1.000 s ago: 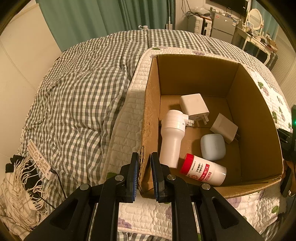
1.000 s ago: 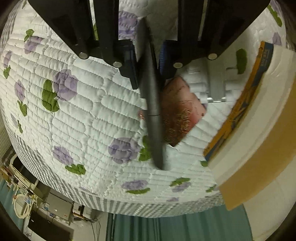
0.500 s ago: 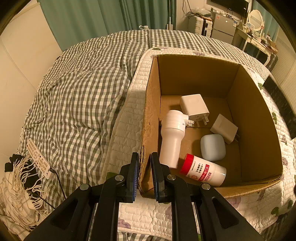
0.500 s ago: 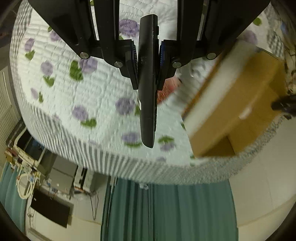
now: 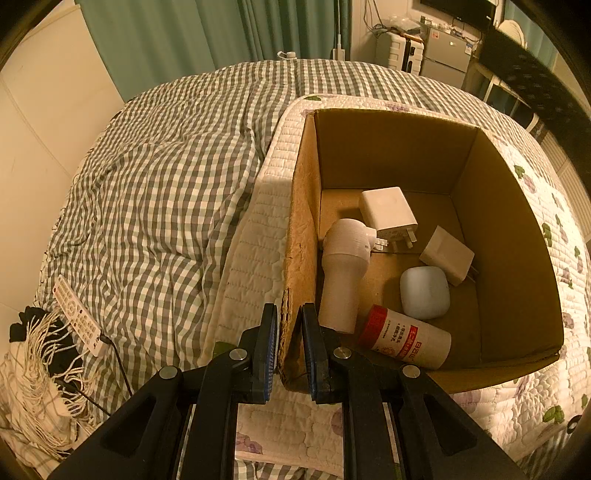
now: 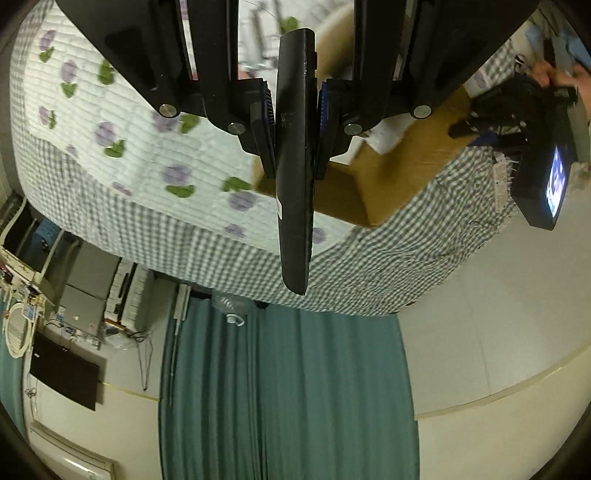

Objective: Organize rigid objects
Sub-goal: 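Carry the black remote over the box and release it inside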

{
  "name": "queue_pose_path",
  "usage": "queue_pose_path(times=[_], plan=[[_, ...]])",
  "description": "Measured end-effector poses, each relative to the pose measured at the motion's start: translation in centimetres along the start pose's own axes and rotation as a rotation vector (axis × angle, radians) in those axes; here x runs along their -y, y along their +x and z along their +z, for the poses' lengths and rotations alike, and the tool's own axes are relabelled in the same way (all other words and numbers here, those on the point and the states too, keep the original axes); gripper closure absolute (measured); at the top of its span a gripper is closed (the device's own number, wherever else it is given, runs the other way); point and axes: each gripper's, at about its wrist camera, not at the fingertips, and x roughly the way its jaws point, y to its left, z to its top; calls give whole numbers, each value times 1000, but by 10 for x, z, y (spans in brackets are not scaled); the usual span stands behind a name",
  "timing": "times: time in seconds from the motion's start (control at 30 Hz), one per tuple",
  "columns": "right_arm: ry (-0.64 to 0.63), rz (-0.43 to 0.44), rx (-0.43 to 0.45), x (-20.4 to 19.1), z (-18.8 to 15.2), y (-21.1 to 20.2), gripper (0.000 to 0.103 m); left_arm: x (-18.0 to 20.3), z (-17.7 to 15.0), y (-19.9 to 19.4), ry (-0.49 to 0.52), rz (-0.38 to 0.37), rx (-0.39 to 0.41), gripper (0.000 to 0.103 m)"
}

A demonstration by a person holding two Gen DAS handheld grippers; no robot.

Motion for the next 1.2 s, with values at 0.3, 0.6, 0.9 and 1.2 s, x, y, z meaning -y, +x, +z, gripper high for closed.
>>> queue_pose_path(times=[0.3,0.6,0.9,1.2], plan=[[19,-23,-121,-36,-20,58,85,0,0,0,-2,0,1,89],[38,-43,-145,-30,-35,67,85,0,0,0,-1,0,1,89],[50,-33,-88,-26,-29,48,54,1,0,-2,0,2,1,89],[93,-58,41,-1,-3,-7,25,3,1,-5,0,2,0,89]])
